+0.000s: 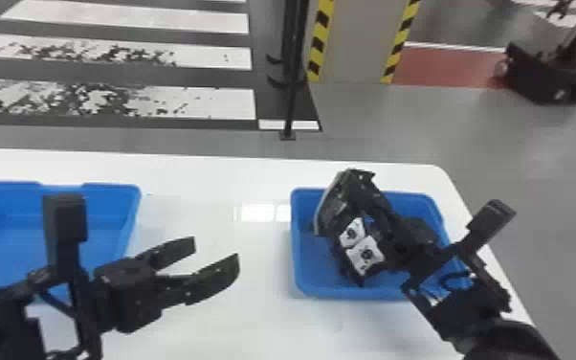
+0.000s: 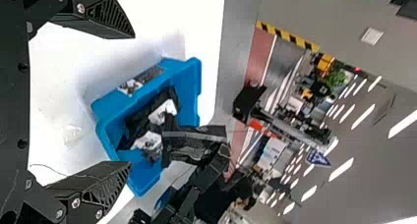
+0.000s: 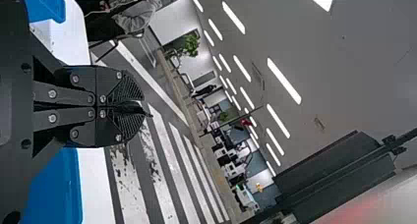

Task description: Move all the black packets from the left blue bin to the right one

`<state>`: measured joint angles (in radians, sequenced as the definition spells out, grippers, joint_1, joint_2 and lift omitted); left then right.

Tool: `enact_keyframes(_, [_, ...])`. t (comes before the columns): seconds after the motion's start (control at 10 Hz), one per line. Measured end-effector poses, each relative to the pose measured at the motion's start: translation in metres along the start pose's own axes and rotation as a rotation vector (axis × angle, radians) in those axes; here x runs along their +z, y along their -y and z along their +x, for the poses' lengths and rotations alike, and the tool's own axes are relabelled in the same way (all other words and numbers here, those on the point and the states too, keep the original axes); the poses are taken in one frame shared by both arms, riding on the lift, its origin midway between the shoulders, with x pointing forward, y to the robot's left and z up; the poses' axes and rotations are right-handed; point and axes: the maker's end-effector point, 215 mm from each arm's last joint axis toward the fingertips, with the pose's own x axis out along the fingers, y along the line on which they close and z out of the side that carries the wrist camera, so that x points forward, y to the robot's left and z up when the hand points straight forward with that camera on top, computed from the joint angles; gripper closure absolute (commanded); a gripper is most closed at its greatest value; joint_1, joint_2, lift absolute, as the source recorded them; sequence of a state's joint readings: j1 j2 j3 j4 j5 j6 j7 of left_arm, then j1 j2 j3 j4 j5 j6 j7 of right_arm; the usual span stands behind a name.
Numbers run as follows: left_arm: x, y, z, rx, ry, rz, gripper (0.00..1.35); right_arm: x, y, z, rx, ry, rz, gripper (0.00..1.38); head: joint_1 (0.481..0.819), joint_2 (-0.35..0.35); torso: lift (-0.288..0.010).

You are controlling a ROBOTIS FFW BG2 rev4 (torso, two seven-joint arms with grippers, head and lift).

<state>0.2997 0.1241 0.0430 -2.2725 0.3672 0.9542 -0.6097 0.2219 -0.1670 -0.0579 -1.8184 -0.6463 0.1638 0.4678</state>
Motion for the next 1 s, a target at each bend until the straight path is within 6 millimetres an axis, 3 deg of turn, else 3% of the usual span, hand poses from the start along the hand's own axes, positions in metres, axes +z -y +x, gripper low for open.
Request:
enact_keyframes(0.1, [0.000,-0.012,-0.014,0.043,0.023,0.000,0.18,-0.005,0.018,0.000,-0.027,-0.025,-0.004,1.16,0.695,-0.124,-0.150])
enact_keyframes(0.2, [-0.001,-0.021,-0.028,0.078,0.041,-0.001,0.18,-0.006,0.038,-0.003,-0.061,-0.047,-0.025,0.93,0.695,-0.122,-0.150])
enact_keyframes(0.3, [-0.002,-0.027,-0.040,0.105,0.054,-0.003,0.18,-0.004,0.061,-0.010,-0.103,-0.061,-0.050,0.54,0.695,-0.128,-0.150])
enact_keyframes(0.4, [0.000,-0.033,-0.051,0.130,0.072,0.000,0.18,0.000,0.081,-0.019,-0.145,-0.070,-0.071,0.26,0.695,-0.140,-0.150])
enact_keyframes(0.5, [0.005,-0.037,-0.061,0.154,0.097,0.013,0.18,0.007,0.098,-0.031,-0.188,-0.075,-0.108,0.09,0.695,-0.153,-0.150])
enact_keyframes(0.7, [0.030,-0.047,-0.082,0.222,0.179,0.090,0.18,0.031,0.107,-0.063,-0.259,-0.074,-0.224,0.13,0.695,-0.169,-0.150])
enact_keyframes(0.8, [0.043,-0.051,-0.095,0.259,0.235,0.137,0.18,0.036,0.096,-0.079,-0.265,-0.078,-0.283,0.13,0.695,-0.159,-0.150])
enact_keyframes(1.0, [0.047,-0.060,-0.126,0.339,0.309,0.186,0.18,0.031,0.061,-0.114,-0.274,-0.076,-0.324,0.13,0.695,-0.122,-0.150])
